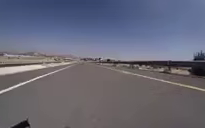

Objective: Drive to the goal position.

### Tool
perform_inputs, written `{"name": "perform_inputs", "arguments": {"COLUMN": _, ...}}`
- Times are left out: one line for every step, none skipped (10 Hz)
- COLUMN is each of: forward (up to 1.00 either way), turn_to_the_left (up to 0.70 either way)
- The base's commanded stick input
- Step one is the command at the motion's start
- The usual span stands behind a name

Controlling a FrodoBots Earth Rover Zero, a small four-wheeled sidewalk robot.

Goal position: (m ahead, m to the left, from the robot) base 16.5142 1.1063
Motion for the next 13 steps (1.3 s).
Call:
{"name": "perform_inputs", "arguments": {"forward": 1.00, "turn_to_the_left": 0.00}}
{"name": "perform_inputs", "arguments": {"forward": 1.00, "turn_to_the_left": 0.00}}
{"name": "perform_inputs", "arguments": {"forward": 1.00, "turn_to_the_left": 0.00}}
{"name": "perform_inputs", "arguments": {"forward": 1.00, "turn_to_the_left": 0.00}}
{"name": "perform_inputs", "arguments": {"forward": 1.00, "turn_to_the_left": 0.00}}
{"name": "perform_inputs", "arguments": {"forward": 1.00, "turn_to_the_left": 0.00}}
{"name": "perform_inputs", "arguments": {"forward": 1.00, "turn_to_the_left": 0.00}}
{"name": "perform_inputs", "arguments": {"forward": 1.00, "turn_to_the_left": 0.10}}
{"name": "perform_inputs", "arguments": {"forward": 1.00, "turn_to_the_left": 0.23}}
{"name": "perform_inputs", "arguments": {"forward": 1.00, "turn_to_the_left": 0.00}}
{"name": "perform_inputs", "arguments": {"forward": 1.00, "turn_to_the_left": 0.00}}
{"name": "perform_inputs", "arguments": {"forward": 1.00, "turn_to_the_left": 0.00}}
{"name": "perform_inputs", "arguments": {"forward": 1.00, "turn_to_the_left": 0.00}}
